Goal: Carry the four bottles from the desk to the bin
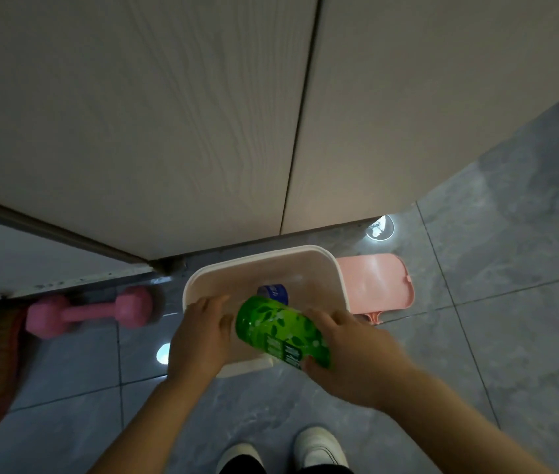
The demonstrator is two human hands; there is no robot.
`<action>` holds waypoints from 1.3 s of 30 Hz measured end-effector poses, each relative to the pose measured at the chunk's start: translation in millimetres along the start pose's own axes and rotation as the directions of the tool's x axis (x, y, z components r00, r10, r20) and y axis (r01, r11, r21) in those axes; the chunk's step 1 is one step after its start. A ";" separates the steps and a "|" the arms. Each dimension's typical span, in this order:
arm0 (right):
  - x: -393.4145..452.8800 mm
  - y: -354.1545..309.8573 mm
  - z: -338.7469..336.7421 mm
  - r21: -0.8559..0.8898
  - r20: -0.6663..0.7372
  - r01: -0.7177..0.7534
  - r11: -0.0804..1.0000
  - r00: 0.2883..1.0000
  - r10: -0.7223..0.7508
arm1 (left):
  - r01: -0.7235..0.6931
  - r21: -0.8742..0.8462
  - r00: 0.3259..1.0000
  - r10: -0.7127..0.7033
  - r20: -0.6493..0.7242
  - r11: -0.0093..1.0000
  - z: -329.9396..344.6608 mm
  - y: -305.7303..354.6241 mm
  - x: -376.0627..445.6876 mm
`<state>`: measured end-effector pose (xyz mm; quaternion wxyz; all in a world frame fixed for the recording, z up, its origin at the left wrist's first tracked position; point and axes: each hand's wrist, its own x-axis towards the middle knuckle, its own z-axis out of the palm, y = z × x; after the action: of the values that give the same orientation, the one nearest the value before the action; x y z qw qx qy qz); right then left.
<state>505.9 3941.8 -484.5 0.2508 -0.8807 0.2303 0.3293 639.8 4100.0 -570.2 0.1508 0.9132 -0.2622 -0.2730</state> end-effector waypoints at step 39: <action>-191.3 -13.4 -33.7 0.852 0.240 -0.406 0.329 0.863 0.445 | 0.297 -0.234 0.945 -0.250 0.210 0.926 -151.9 81.3 -190.0</action>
<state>399.6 3978.1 -325.4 0.5694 -0.5341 0.5926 0.1984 559.8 4160.3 -334.1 0.2070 0.8849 -0.1056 -0.4036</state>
